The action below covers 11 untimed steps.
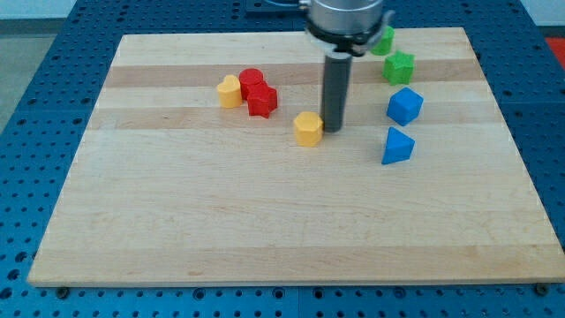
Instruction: Slide the yellow hexagon into a group of blocks
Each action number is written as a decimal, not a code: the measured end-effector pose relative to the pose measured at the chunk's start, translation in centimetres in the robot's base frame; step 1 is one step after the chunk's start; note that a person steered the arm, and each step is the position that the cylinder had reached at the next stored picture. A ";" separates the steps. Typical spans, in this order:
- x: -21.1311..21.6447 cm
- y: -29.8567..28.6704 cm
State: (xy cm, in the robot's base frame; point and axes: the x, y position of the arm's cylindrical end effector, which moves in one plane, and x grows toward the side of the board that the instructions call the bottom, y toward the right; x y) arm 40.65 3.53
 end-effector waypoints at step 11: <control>0.4 -7.8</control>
State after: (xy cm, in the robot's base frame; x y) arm 41.05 -4.29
